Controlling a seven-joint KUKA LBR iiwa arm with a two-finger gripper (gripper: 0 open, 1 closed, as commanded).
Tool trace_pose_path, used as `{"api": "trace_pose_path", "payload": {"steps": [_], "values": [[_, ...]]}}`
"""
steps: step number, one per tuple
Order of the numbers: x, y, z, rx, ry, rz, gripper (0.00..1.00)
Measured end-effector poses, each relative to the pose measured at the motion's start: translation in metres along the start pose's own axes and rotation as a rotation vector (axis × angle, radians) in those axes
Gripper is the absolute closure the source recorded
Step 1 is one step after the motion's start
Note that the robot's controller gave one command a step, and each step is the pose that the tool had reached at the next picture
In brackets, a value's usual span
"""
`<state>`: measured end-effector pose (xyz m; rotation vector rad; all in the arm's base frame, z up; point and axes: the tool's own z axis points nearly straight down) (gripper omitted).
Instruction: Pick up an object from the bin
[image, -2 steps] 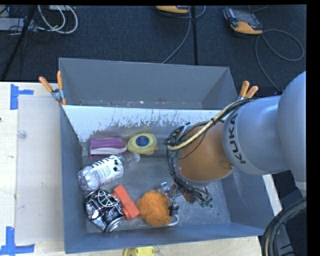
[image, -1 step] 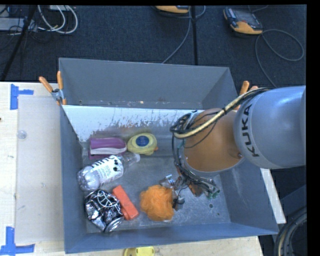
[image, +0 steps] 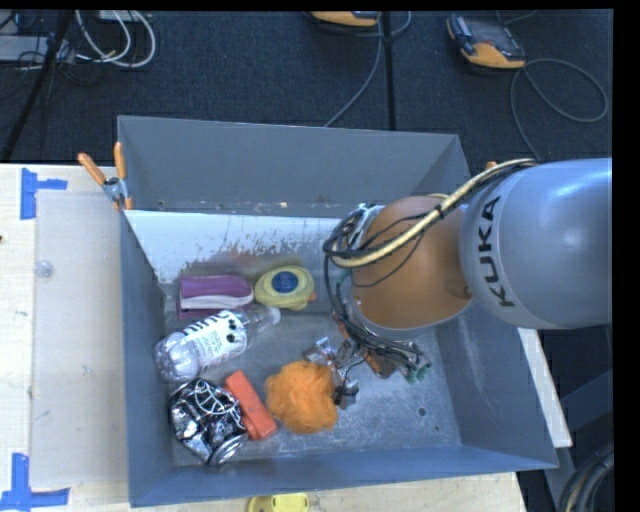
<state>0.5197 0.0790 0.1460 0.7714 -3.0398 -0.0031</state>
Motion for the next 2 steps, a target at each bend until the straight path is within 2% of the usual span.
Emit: {"api": "trace_pose_path", "payload": {"steps": [1,2], "values": [[0.003,-0.006,-0.05,-0.007,0.009,-0.065,1.0],[-0.002,0.003,-0.143,-0.001,0.0,0.066,1.0]]}}
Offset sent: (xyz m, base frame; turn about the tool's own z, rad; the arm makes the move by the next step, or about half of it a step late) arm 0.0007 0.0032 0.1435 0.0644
